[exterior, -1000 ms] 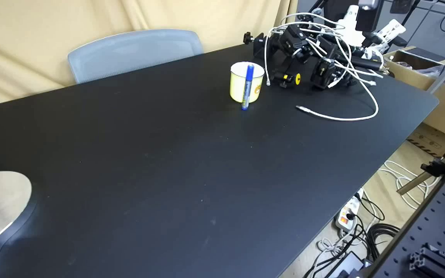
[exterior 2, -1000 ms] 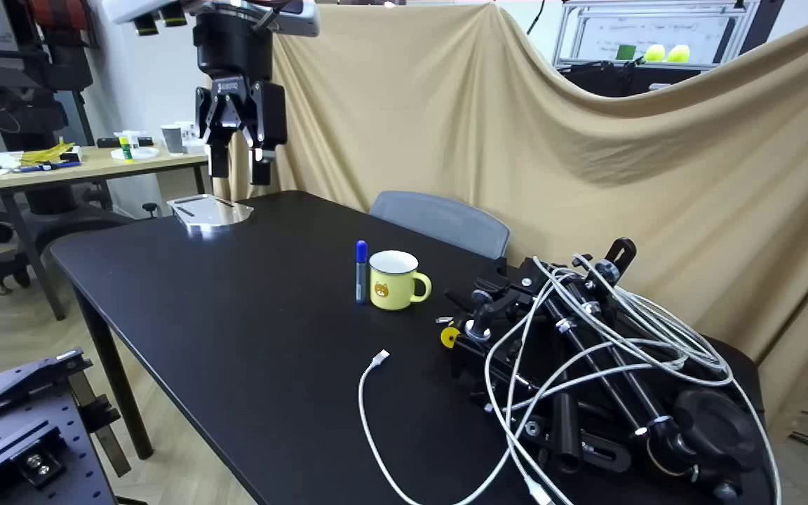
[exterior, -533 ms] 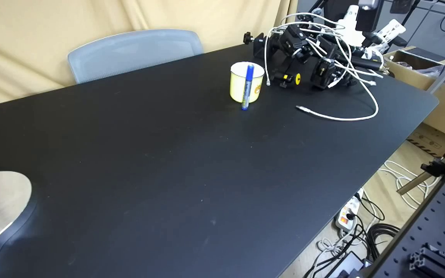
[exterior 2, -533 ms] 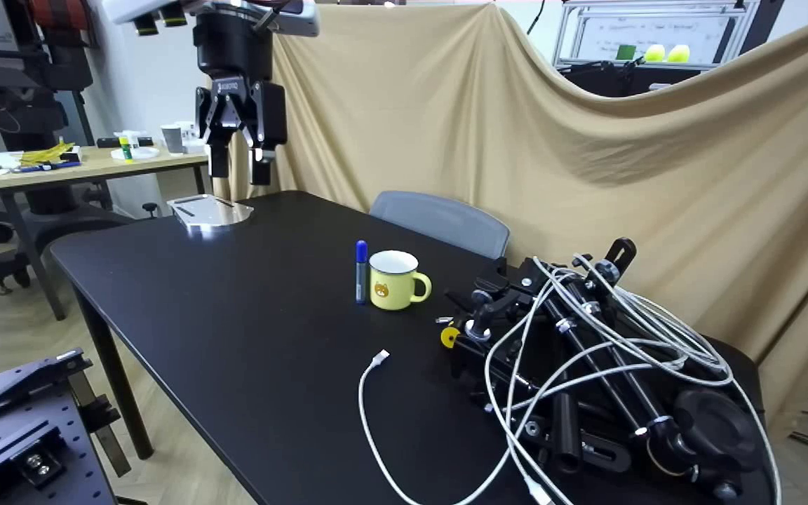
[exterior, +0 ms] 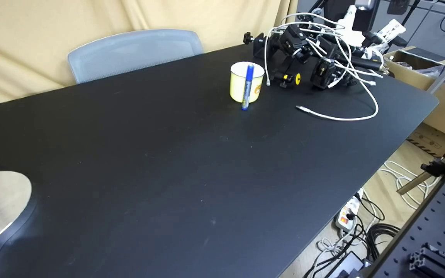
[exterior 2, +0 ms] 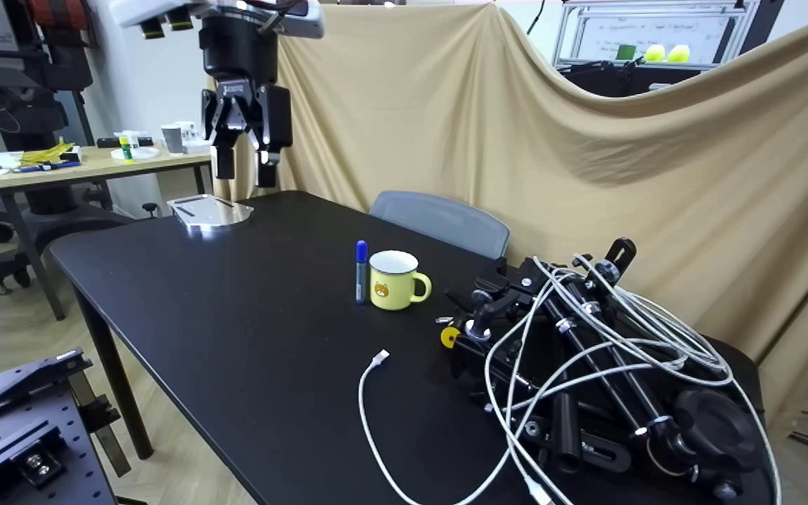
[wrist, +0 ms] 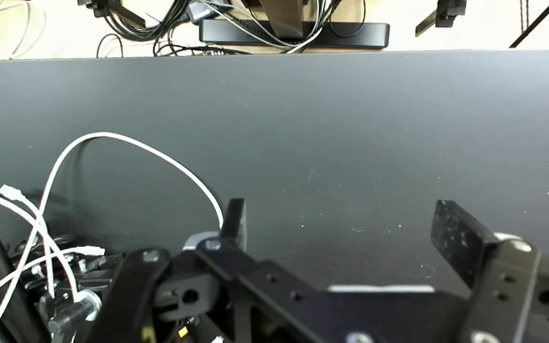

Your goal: Move the marker to the yellow mug cup

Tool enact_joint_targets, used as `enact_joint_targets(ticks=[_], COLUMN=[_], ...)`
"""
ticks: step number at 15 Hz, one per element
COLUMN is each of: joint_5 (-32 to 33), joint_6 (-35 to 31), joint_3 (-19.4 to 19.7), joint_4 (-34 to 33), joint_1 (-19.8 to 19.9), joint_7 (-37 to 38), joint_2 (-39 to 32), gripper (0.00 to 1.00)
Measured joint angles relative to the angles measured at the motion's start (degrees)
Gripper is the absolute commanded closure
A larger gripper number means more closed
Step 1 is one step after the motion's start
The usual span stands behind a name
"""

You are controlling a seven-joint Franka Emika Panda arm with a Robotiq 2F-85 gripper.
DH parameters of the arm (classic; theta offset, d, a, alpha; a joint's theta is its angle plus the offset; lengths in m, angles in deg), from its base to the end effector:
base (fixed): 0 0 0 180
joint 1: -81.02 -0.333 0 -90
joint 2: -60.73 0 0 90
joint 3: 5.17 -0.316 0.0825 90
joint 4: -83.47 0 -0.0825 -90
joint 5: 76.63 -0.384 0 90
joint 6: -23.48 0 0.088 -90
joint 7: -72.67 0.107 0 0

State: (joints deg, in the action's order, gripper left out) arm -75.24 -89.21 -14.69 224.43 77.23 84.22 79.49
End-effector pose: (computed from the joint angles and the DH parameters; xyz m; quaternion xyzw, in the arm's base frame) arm 0.4040 0.0940 0.4021 0.9956 0.0143 -0.0753 0.0544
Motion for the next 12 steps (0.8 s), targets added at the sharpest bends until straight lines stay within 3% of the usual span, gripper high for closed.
enact_joint_targets(ticks=[9,12], joint_5=[12.97,13.77], joint_6=[-26.84,-32.41], joint_3=[1.67,1.83], joint_4=[-0.76,-2.39], joint_1=[5.57,6.1], joint_7=[6.78,8.64], joint_2=[-6.86,-11.28], gripper=[0.0,0.0])
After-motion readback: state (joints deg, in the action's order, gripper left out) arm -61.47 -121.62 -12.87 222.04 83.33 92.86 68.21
